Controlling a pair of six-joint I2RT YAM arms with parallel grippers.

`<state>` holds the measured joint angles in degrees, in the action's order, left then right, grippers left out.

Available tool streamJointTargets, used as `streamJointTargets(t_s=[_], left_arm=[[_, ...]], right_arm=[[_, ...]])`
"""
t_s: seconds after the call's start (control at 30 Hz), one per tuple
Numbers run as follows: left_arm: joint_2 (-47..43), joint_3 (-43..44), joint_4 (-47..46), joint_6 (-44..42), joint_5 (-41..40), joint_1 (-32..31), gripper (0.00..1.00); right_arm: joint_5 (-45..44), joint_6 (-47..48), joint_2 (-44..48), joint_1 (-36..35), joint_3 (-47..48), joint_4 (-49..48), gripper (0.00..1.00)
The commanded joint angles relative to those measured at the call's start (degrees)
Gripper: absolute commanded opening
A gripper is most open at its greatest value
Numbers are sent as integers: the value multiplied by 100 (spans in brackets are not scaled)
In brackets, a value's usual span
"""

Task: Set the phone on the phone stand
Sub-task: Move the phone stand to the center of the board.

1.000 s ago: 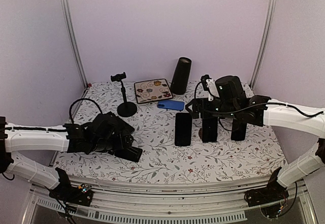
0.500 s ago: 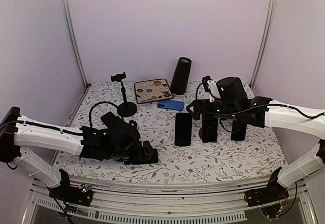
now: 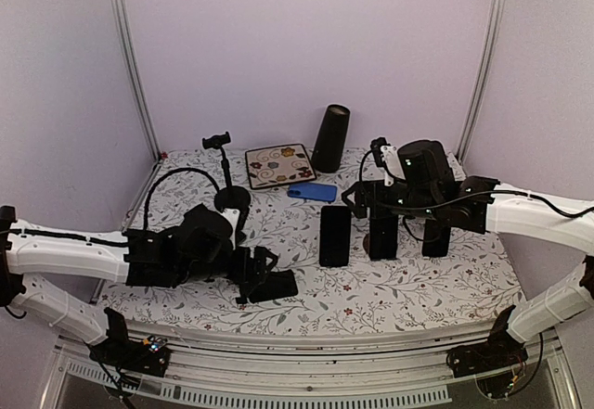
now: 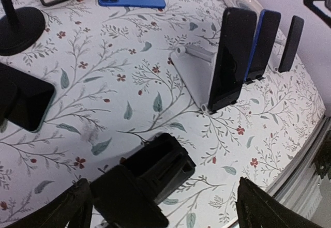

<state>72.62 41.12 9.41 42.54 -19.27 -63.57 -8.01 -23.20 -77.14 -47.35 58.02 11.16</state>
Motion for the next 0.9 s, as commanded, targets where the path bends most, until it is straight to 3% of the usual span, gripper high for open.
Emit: streamJointTargets(t_s=[0.0,0.43,0.87], left_arm=[[-390,-704,-1127,-1351,945,728,97],[485,-998,-2948,-2068,3141,1709,97],[830,-1268,-3187,-1707,3639,1718,97]], right_arm=[[-8,-26,97,-29,-68,-69,89],[2,-18,161,-34,-78,-10,89],[-69,-9,335,-28,-230,-23,89]])
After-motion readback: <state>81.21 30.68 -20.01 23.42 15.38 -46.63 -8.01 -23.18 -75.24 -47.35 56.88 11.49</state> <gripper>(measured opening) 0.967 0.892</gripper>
